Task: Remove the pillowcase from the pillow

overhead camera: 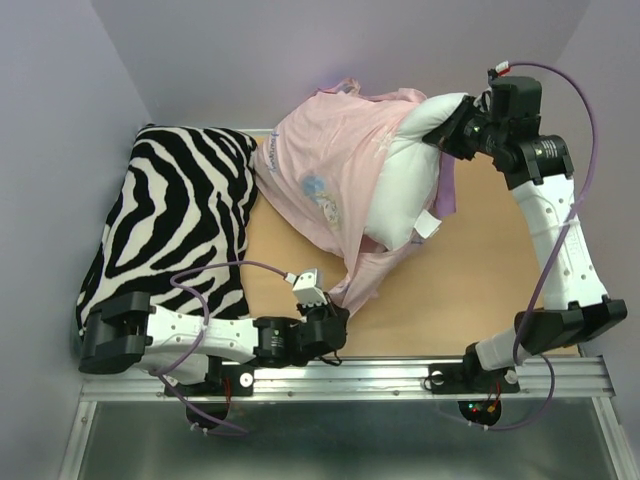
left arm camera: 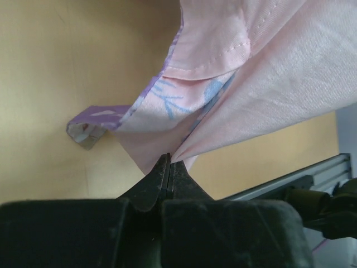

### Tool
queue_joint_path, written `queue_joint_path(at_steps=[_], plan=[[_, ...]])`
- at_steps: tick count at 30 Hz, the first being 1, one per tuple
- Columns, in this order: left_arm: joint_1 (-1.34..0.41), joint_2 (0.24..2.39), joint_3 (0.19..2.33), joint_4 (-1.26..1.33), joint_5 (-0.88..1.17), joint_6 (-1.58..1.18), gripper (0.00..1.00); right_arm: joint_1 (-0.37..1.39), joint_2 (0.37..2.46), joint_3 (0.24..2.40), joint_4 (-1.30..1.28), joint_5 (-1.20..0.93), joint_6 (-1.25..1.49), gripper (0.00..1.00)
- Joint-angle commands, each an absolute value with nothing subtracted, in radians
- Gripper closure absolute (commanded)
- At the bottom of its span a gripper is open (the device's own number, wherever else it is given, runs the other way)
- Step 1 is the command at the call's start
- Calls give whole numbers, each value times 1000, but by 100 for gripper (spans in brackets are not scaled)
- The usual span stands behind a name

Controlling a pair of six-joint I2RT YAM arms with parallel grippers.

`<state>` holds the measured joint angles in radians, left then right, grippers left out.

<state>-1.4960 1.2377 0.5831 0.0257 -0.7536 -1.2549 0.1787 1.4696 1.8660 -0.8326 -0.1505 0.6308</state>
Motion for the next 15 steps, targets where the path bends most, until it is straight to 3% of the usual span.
queue_joint_path(at_steps=[1, 9, 15], plan=[[-1471, 1204, 479, -63, -624, -1289, 100, 150, 1491, 2110, -592, -11, 647, 100], [-1333, 1288, 452, 51, -581, -1169, 100, 149, 1581, 2364, -696, -3, 649, 99], [-1316, 1364, 456, 127, -542, -1160, 100, 149, 1569, 2341, -716, 19, 635, 100]])
